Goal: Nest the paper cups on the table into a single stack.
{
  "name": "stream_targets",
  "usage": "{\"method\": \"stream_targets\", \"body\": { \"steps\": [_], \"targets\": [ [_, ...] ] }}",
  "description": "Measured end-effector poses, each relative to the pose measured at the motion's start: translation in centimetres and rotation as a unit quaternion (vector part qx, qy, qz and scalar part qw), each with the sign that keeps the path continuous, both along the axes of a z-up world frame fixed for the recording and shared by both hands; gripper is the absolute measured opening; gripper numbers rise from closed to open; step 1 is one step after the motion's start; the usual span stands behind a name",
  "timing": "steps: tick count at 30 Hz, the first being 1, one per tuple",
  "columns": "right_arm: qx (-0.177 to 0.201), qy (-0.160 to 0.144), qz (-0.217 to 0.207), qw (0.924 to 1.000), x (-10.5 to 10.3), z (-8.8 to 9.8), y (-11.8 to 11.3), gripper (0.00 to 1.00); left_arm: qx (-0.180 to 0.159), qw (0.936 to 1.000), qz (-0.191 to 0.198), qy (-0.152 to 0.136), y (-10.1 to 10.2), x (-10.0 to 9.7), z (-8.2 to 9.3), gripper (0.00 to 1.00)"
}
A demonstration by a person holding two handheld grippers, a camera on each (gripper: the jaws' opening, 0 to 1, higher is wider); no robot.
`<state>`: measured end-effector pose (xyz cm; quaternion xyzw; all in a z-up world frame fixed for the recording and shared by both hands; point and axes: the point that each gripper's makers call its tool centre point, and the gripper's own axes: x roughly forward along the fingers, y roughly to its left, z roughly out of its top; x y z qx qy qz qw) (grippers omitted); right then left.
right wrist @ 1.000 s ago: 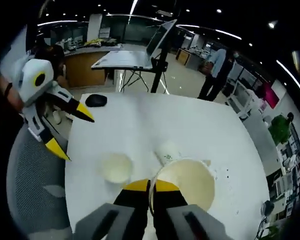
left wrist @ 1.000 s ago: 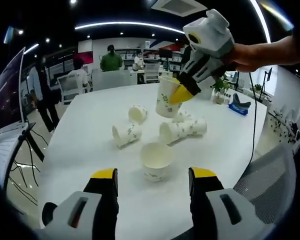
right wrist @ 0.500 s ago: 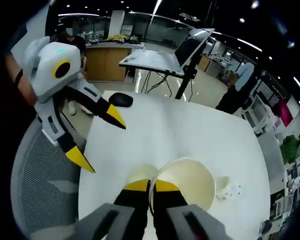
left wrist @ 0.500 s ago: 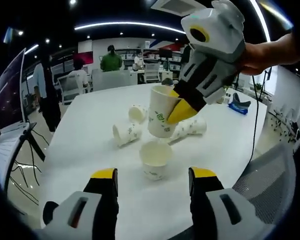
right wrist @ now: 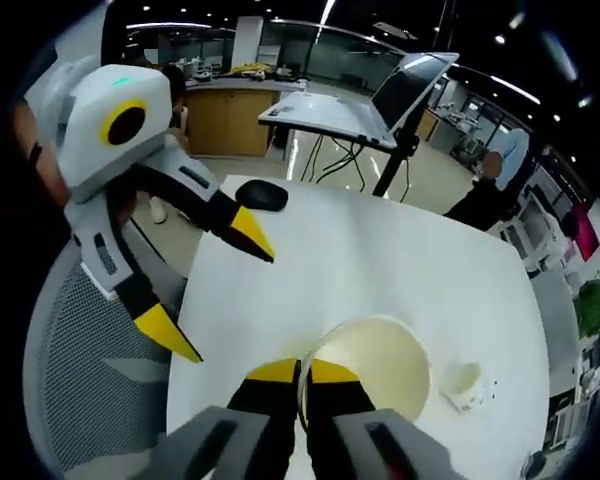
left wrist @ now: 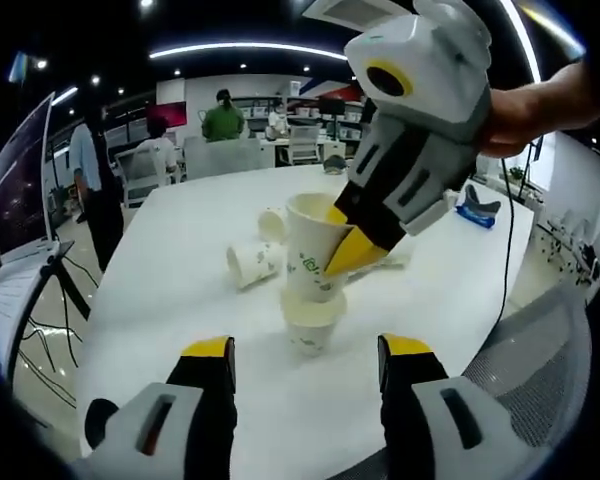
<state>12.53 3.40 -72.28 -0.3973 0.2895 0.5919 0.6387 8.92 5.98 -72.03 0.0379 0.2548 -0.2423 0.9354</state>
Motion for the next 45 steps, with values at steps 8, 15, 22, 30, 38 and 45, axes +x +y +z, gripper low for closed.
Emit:
{"method": "stream_targets", "body": {
  "steps": [8,15,22,30,38,45],
  "targets": [
    [-0.014,0.015,0.0,0.9998,0.0,-1.6,0.4,0.0,-0.003,1.0,0.002,0.001,0.0,0.0,0.0,0.56],
    [-0.03,0.018,0.013,0.9993,-0.3,-2.8,0.7,0.0,-0.006,1.0,0.002,0.004,0.1,-0.1,-0.2,0.56],
    [-0.039,0.022,0.017,0.9989,-0.3,-3.8,0.7,0.0,-0.009,0.9999,0.003,0.006,0.1,0.0,-0.3,0.56],
    [-0.042,0.028,0.012,0.9987,-0.1,-4.1,0.6,0.0,-0.009,0.9999,0.003,0.007,0.2,0.2,-0.3,0.56],
    [-0.041,0.029,0.008,0.9987,-0.1,-4.1,0.6,0.0,-0.008,0.9999,-0.001,0.008,0.1,0.2,-0.3,0.56],
    [-0.043,0.028,0.009,0.9986,-0.1,-4.2,0.4,0.03,-0.008,0.9999,-0.001,0.01,0.0,0.1,-0.4,0.55]
  ]
}}
